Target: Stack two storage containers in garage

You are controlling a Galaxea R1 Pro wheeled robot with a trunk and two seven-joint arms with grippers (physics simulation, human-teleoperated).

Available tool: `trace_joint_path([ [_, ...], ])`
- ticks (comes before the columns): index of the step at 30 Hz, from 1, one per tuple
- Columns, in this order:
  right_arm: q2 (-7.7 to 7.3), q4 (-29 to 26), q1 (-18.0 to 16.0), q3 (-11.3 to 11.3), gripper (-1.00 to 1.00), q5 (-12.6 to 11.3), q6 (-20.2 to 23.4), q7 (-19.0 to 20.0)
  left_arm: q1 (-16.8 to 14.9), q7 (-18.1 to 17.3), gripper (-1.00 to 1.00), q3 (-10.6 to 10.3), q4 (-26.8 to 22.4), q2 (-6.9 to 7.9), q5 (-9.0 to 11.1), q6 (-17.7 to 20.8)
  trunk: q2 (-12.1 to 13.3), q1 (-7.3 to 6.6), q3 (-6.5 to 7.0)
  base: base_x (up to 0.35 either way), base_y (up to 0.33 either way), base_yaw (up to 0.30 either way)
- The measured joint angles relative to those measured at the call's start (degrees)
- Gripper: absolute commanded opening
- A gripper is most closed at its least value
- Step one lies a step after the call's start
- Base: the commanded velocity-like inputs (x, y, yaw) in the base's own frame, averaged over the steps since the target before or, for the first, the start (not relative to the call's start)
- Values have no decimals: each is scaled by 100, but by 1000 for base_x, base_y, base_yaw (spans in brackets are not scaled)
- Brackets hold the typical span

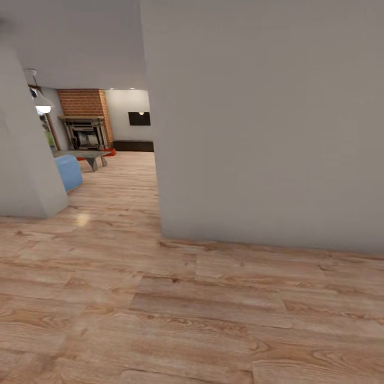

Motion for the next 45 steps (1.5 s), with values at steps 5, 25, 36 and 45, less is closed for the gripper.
trace_joint_path([
  [5,-4,-1,3,0,100,0,0,0,0,6,100,0,0,0,0,0,0,0,0,322,0,262],
  [25,-5,-3,1,0,100,0,0,0,0,7,100,0,-1,0,0,1,0,0,0,321,0,184],
  [36,1,-2,0,0,100,1,0,0,0,8,100,0,0,0,0,0,0,0,0,321,0,124],
  [45,-5,-1,0,0,100,-5,0,0,0,6,100,0,0,0,0,0,0,0,0,322,0,265],
])
